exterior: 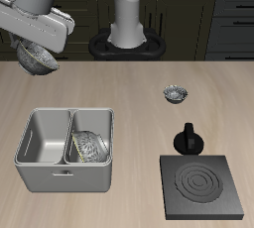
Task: Place the largest bowl in the left side of the drainer and the medium bowl in the right side
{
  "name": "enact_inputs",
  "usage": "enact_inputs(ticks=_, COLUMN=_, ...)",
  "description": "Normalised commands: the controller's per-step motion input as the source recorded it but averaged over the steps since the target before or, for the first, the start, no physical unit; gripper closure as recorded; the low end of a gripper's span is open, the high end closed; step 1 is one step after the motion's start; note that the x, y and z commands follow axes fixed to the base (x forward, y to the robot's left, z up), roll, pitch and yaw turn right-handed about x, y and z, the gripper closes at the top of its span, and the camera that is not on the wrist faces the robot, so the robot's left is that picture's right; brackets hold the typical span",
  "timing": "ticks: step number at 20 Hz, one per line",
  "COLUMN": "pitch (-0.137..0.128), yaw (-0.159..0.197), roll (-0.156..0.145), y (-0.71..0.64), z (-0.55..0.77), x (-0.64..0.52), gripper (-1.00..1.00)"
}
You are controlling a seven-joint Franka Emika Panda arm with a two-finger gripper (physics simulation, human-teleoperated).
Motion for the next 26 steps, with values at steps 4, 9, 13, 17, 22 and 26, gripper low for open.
enact_inputs(ticks=4, pitch=0.033, yaw=-0.03, roll=0.006, y=0.01, z=-0.3, x=0.12, gripper=1.0)
enact_inputs(ticks=9, pitch=0.026, yaw=0.006, roll=0.001, y=0.04, z=-0.27, x=0.06, gripper=1.0)
enact_inputs(ticks=13, pitch=0.041, yaw=0.014, roll=-0.004, y=0.0, z=-0.36, x=0.05, gripper=1.0)
enact_inputs(ticks=17, pitch=0.025, yaw=0.021, roll=-0.023, y=-0.08, z=-0.23, x=0.0, gripper=1.0)
enact_inputs(ticks=22, pitch=0.02, yaw=0.026, roll=-0.021, y=-0.03, z=-0.2, x=0.0, gripper=1.0)
enact_inputs(ticks=26, pitch=0.041, yaw=0.063, roll=0.054, y=0.25, z=-0.23, x=-0.01, gripper=-1.0)
